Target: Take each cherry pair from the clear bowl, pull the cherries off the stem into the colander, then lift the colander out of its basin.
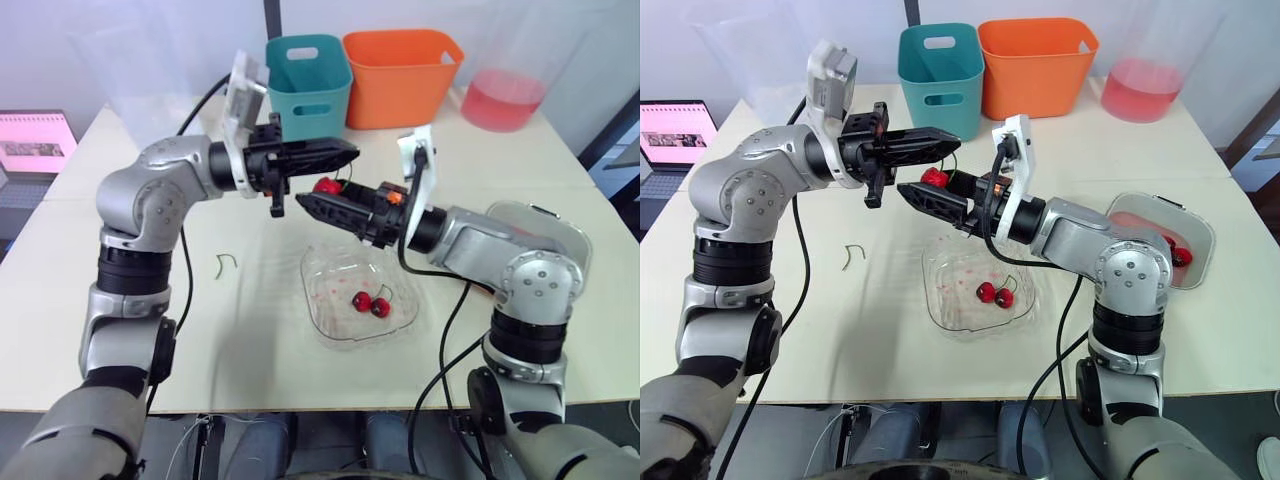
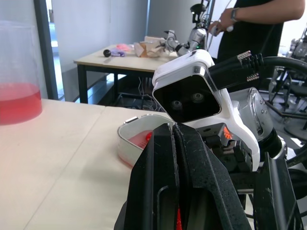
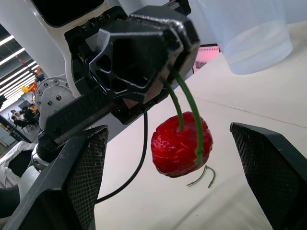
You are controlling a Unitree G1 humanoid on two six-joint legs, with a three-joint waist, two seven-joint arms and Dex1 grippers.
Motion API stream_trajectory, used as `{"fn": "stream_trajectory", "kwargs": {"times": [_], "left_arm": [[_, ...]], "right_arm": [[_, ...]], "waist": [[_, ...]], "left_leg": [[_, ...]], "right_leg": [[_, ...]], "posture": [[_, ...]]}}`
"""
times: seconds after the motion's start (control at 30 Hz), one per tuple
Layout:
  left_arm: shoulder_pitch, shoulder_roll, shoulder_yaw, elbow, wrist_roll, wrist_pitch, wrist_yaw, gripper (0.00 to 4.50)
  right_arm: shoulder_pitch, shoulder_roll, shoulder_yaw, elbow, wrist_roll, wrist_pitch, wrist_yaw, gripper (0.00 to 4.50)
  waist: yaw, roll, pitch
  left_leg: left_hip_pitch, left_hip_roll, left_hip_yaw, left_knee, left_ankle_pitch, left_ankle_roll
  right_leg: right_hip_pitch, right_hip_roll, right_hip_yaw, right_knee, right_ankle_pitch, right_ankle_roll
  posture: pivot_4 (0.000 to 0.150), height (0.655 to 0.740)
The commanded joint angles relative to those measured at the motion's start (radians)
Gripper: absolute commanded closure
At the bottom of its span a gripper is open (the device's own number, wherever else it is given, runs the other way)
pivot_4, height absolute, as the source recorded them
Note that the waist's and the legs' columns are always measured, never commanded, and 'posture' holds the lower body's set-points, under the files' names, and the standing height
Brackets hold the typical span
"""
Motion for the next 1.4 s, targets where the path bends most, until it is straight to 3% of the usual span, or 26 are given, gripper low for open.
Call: {"fn": "stream_trajectory", "kwargs": {"times": [0.03,0.13,0.27,1.1,1.23,1.4], "left_arm": [[-0.005,0.004,0.02,-0.029,-0.019,-0.008,0.003,4.5],[-0.002,0.005,0.019,-0.03,-0.019,-0.01,0.002,4.5],[-0.001,0.006,0.019,-0.03,-0.019,-0.009,0.002,4.5],[-0.024,0.003,0.038,-0.019,-0.03,-0.016,0.026,4.5],[-0.012,0.007,0.033,-0.027,-0.026,-0.02,0.025,4.5],[0.019,0.02,0.023,-0.041,-0.008,-0.033,0.023,4.5]], "right_arm": [[-0.019,0.009,0.0,-0.006,0.025,-0.031,-0.008,0.43],[-0.018,0.011,0.002,-0.005,0.028,-0.039,-0.015,1.44],[-0.017,0.005,0.006,-0.007,0.038,-0.042,-0.017,3.53],[0.093,-0.097,0.131,-0.062,-0.059,-0.058,0.064,3.53],[0.105,-0.143,0.105,-0.086,-0.084,-0.081,0.087,3.53],[0.183,-0.353,-0.104,-0.08,-0.247,-0.263,0.151,3.53]], "waist": [[0.0,0.0,0.0],[0.0,0.0,0.0],[-0.001,0.0,0.0],[0.0,0.0,0.0],[0.001,0.0,0.0],[0.013,0.0,0.0]], "left_leg": [[0.0,0.0,0.0,0.0,0.0,0.0],[0.0,0.0,0.0,0.0,0.0,0.0],[0.0,0.0,0.0,0.0,0.0,0.0],[0.0,0.0,0.0,0.0,-0.001,0.002],[0.0,0.0,0.0,0.0,-0.001,0.002],[0.0,-0.001,0.0,0.001,-0.002,0.003]], "right_leg": [[0.0,0.0,0.0,0.0,0.0,0.0],[0.0,0.0,0.0,0.0,0.0,0.0],[0.0,0.0,0.0,0.0,0.0,0.0],[0.0,0.0,0.0,0.0,0.0,0.0],[0.0,0.0,0.0,0.0,0.0,0.0],[0.001,0.0,0.0,-0.001,0.0,0.0]], "posture": [[0.15,0.74],[0.15,0.74],[0.15,0.74],[0.15,0.74],[0.15,0.74],[0.15,0.74]]}}
